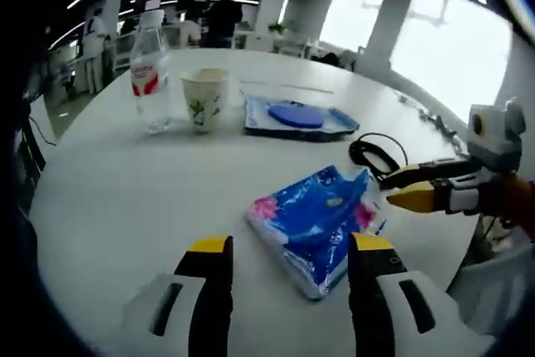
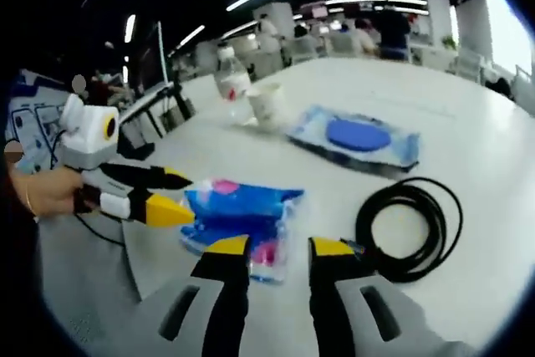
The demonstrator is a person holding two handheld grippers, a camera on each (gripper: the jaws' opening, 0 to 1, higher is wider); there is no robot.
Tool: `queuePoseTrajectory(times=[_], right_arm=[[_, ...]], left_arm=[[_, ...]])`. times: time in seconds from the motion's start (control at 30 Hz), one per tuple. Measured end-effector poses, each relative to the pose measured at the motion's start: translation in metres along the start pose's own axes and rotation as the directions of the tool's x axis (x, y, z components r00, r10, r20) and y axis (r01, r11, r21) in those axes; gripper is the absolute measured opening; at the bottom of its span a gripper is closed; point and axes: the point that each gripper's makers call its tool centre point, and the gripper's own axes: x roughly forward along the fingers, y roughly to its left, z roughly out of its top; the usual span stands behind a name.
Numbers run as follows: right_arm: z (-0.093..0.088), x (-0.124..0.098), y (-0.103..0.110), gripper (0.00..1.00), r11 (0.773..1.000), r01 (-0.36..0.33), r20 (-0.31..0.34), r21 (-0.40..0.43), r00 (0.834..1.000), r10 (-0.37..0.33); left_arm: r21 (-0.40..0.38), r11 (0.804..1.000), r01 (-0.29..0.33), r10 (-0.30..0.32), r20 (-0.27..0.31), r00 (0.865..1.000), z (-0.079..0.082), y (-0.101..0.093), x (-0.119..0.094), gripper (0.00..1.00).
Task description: Arrange the tabletop items into an orderly group along one side of the table until the central work area is clear of visible clutter.
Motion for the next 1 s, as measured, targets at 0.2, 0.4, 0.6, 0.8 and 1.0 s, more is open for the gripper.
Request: queuePoseTrajectory(times=[0.2,0.4,0.6,0.8,1.0], right_arm=[[-0.01,0.004,-0.002,0.17,1.0,0.03,-0.029,-0.004,0.999,-0.03],[-0.018,0.007,-0.003,0.08,0.999,0.04,-0.056,-0.034,0.998,-0.041],[-0.02,0.008,0.001,0.02,0.999,0.02,-0.057,-0.033,0.998,-0.022],[-0.023,0.006,0.002,0.0,0.998,0.007,-0.071,-0.056,0.997,-0.011],[-0.018,0.0,0.005,0.0,0.999,-0.003,-0.063,-0.039,0.998,0.0]], left_arm=[[-0.088,0.996,0.026,-0.027,-0.006,1.0,-0.005,0.001,-0.001,0.33],[-0.178,0.984,0.021,-0.021,0.002,1.0,-0.007,0.002,0.001,0.07],[-0.201,0.979,0.027,-0.03,-0.015,0.999,-0.009,0.002,0.001,0.04],[-0.226,0.973,0.033,-0.037,-0.013,0.999,-0.008,0.0,-0.001,0.0],[-0.224,0.974,0.042,-0.046,-0.013,0.999,-0.002,-0.001,-0.004,0.0]])
